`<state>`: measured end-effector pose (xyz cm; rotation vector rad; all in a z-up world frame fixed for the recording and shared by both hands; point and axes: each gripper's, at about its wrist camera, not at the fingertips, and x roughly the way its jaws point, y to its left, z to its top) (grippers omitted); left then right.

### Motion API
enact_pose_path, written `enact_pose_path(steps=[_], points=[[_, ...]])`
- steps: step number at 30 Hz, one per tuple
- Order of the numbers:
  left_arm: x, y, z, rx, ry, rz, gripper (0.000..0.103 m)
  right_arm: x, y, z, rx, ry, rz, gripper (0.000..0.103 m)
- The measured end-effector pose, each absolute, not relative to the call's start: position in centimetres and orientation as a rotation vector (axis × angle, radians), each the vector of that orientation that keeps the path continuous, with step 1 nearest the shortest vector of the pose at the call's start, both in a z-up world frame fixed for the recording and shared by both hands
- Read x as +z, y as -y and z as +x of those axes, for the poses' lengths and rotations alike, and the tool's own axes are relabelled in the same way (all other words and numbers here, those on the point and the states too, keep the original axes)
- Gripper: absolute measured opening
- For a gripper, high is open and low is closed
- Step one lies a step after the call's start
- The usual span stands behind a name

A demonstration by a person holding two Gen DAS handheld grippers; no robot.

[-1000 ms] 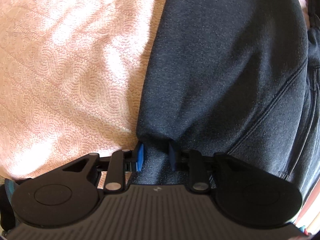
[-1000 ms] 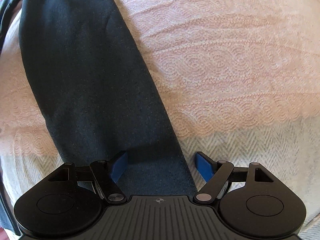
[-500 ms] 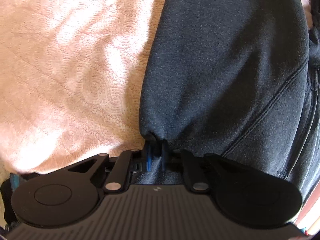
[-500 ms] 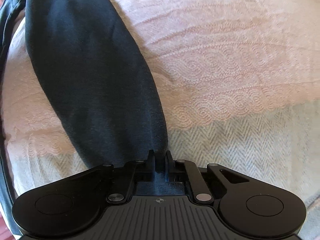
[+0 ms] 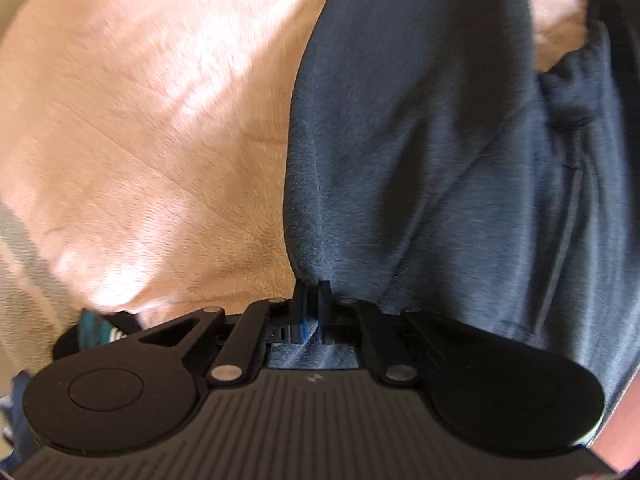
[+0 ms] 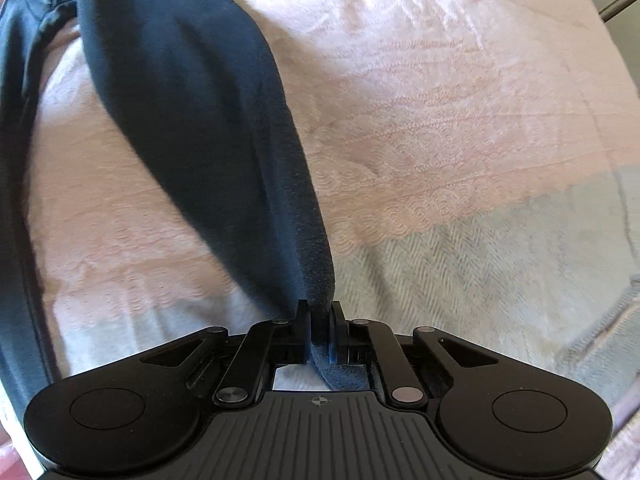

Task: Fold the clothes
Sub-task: 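Lift the navy trousers with both grippers and lay one leg onto the other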

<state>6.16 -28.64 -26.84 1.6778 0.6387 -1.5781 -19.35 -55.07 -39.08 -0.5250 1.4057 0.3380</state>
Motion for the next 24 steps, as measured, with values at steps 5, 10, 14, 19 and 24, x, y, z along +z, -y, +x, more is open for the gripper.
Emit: enact_pose_path(steps=[5, 10, 14, 19, 24], points=[[-22.8, 22.9, 4.6, -1.595, -0.465, 1.646, 0.002, -36.6, 52.2, -22.9, 0.275, -1.368, -0.568, 0.006], [-21.9, 16.8, 1.6, -1.63, -0.393, 1.65, 0.002, -34.2, 48.3, -29.2, 0.193, -1.372, -0.528, 0.006], [-21.4, 12.2, -0.9, -1.655, -0.337, 1.653, 0.002, -34.2, 45.1, -35.1, 0.133, -1.418, -0.445, 0.006], [-24.5, 11.1, -3.4, -1.597, -0.37, 1.652, 0.002, -36.9, 41.2, -41.7, 0.132, -1.487, -0.354, 0.006], [-25.8, 9.1, -5.3, -1.509, -0.349, 1.682, 0.002, -39.1, 39.0, -45.5, 0.181, -1.48, -0.358, 0.006]])
